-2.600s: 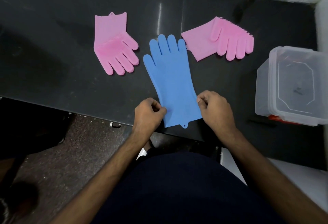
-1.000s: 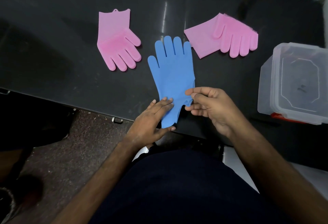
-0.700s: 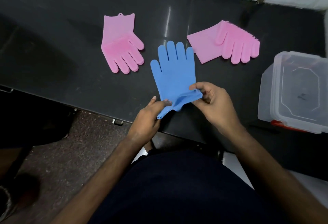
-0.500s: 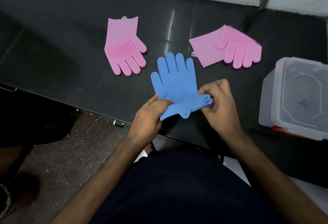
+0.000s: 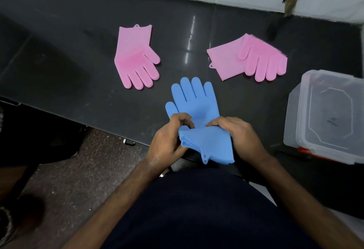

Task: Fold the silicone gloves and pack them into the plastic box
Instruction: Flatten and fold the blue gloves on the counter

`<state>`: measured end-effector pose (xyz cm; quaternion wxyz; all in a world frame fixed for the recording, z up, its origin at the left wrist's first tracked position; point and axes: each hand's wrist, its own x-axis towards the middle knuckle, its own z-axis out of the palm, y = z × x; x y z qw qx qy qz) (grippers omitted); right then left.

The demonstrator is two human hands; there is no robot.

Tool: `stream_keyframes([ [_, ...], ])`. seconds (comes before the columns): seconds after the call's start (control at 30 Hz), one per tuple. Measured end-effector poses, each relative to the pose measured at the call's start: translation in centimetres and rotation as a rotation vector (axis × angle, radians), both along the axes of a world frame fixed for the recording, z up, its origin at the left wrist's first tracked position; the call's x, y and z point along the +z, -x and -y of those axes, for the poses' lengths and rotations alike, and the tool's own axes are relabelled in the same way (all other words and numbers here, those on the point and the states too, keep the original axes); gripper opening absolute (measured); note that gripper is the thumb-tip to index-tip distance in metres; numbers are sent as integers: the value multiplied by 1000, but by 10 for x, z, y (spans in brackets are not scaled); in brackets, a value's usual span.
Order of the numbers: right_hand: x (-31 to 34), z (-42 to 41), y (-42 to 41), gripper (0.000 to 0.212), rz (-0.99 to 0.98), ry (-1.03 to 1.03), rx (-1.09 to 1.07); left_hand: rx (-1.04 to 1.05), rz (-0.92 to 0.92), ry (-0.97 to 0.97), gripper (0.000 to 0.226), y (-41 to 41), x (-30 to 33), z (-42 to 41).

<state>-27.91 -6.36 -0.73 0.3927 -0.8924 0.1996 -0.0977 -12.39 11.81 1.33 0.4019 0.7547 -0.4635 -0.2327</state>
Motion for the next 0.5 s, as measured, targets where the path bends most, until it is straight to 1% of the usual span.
stream_keyframes([
  [0.03,1,0,1,26,1,-20,4,1,15,-28,51,-1,-3,0],
  [0.07,1,0,2,25,11,-4,24,8,41,-54,51,-1,-6,-1],
  [0.17,0,0,1,25,7,88,74,72,55,-97,23,-3,-15,-4],
  [0.2,-1,0,1,24,7,85,83,86,56,-113,19,-3,-16,-3],
  [0.27,-2,-1,2,22,47,53,73,91,100,-133,19,-5,-15,-1],
  [0.33,-6,-3,4,26,78,-25,5,100,122,-133,20,-6,-14,2],
  [0.4,-12,-4,7,26,121,-104,-104,114,108,-128,15,-9,-15,3],
  [0.43,-16,-5,8,25,150,-120,-158,121,108,-135,12,-10,-16,3],
  [0.5,-21,-8,9,24,188,-127,-228,132,119,-165,14,-11,-16,5],
])
